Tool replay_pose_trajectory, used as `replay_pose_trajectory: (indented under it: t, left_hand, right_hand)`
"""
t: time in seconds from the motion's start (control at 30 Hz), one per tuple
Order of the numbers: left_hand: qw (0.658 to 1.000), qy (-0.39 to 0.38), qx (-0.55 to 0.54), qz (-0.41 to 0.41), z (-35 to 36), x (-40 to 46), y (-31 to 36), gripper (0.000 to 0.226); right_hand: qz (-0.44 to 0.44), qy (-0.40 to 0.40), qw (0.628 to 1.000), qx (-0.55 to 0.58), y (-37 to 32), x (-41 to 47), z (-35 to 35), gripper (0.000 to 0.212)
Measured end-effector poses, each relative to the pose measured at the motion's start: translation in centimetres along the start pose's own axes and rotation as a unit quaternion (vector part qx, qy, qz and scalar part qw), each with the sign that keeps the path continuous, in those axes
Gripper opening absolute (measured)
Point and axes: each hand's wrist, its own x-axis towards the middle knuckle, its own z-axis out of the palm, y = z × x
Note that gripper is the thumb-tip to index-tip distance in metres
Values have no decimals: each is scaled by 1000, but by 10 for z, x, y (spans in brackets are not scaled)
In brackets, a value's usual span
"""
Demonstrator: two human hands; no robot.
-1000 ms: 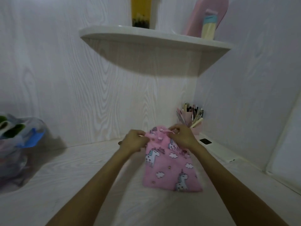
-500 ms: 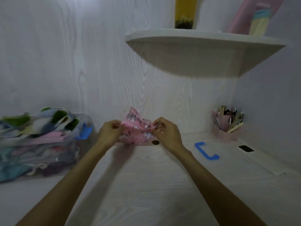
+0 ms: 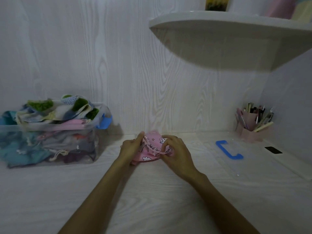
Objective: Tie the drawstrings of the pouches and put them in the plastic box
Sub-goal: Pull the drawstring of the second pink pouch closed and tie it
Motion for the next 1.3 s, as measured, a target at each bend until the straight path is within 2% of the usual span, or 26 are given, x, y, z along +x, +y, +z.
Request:
replay_pose_trajectory:
  t: [0.13, 0.2, 0.27, 0.4, 0.5, 0.57, 0.67, 0.73, 0.8, 0.87, 0.9, 1.0, 1.1, 1.2, 1.27, 1.3]
  left_hand:
    - [995, 10, -100, 26, -4, 4, -2, 13]
    - [988, -22, -148, 30, -14, 5, 0, 12]
    - [988, -53, -140, 48, -25, 6, 4, 20]
    - [988, -68, 66, 120, -41, 13, 10, 31]
    - [944, -137, 239, 182, -50, 16, 16, 25]
    - [913, -194, 313, 177, -51, 16, 18, 19]
    - [880, -206, 397, 159, -41, 16, 14, 27]
    - [877, -166, 416, 172, -37, 16, 12, 35]
    - [883, -146, 408, 177, -38, 14, 13, 42]
    - [900, -151, 370, 174, -40, 11, 17, 44]
    - [913, -155, 338, 169, -40, 8, 20, 43]
    - [952, -181, 220, 116, -37, 1, 28, 38]
    - [981, -177, 72, 29, -36, 0, 32, 35]
    - [984, -120, -135, -5, -38, 9, 30, 28]
    - [952, -74, -298, -8, -42, 14, 29, 28]
    - [937, -52, -347, -2, -44, 16, 29, 28]
  right_hand:
    - [52, -70, 994, 66, 4, 0, -11, 24]
    - [63, -88, 990, 91, 7, 2, -21, 25]
    - [76, -83, 991, 77, 10, 5, -29, 32]
    - [102, -37, 992, -62, 23, 4, -37, 23]
    - [136, -21, 981, -133, 28, 4, -43, 19]
    - [154, -16, 976, -155, 25, 5, -43, 22]
    - [162, -42, 978, -124, 22, 3, -39, 22]
    - [185, -57, 976, -103, 21, 1, -38, 24]
    - [222, -62, 968, -98, 22, 2, -41, 40]
    - [260, -97, 959, -61, 17, 4, -47, 47]
    - [283, -125, 951, 5, 14, 4, -50, 45]
    - [335, -195, 876, 289, 9, 4, -66, 33]
    - [330, -193, 825, 415, 11, 3, -81, 28]
    - [319, -131, 800, 491, 12, 5, -90, 30]
    - [328, -17, 777, 537, 19, 10, -93, 31]
    - [337, 47, 760, 553, 24, 11, -93, 33]
